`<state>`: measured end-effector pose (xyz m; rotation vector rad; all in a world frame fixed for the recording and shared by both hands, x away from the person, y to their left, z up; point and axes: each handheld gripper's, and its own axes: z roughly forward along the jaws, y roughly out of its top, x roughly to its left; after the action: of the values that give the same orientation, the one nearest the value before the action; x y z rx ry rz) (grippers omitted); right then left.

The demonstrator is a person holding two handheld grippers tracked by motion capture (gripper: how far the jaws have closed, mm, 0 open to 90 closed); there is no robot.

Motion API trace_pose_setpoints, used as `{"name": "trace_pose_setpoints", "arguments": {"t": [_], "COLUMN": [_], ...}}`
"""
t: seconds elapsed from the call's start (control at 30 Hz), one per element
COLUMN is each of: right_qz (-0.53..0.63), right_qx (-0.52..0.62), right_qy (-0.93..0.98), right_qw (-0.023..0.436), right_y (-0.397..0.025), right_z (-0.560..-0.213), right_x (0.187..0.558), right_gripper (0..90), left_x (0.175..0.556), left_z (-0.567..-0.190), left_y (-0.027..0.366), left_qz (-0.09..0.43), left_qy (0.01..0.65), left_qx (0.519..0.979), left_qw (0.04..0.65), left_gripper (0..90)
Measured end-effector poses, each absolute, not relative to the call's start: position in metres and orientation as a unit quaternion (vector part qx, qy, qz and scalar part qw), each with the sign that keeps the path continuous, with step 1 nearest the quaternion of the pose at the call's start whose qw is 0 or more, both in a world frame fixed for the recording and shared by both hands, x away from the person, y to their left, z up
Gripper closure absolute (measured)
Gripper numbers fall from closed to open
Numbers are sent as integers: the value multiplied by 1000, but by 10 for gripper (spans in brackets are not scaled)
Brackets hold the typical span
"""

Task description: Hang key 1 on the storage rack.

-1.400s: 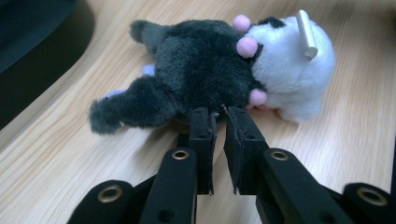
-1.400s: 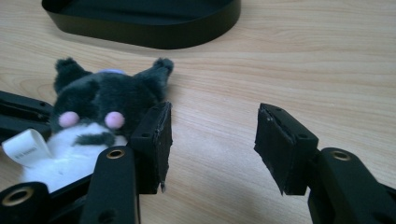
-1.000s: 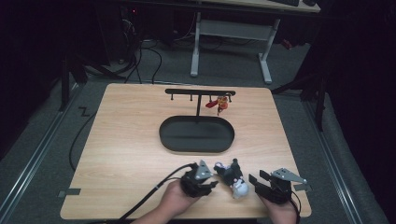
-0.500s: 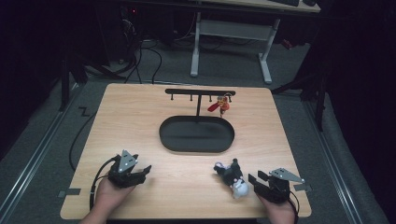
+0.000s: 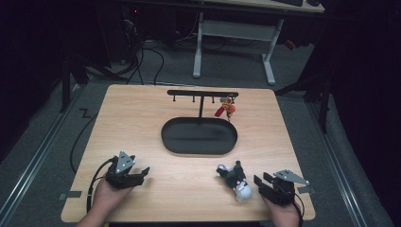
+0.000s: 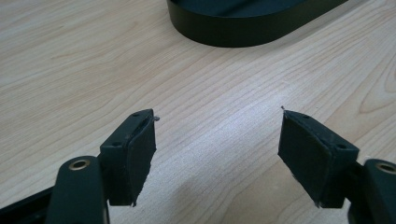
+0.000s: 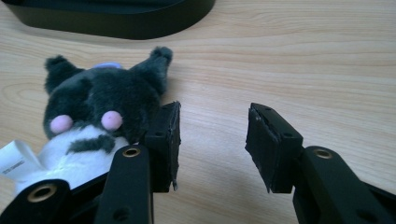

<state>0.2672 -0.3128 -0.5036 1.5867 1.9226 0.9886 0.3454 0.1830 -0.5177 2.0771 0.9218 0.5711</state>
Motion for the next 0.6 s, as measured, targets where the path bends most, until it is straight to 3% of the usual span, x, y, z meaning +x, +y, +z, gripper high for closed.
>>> {"name": "trace_pose_setpoints", "arguments": {"t": [0.27,0.6], "right_qz": [291,215], "right_qx": [587,584], "right_qy": [720,758], "right_qw": [229,197], "right_y": [-312,-298], "right_z": [-485,-466], "right_x": [272,288], "right_gripper": [491,433], "left_x": [345,340], "left_z": [-515,-512], "left_y": [179,177], "left_qz": [230,233], "left_qy": [340,323], "left_qx": [822,827], "left_qw": [395,397], "left_gripper": [273,274]}}
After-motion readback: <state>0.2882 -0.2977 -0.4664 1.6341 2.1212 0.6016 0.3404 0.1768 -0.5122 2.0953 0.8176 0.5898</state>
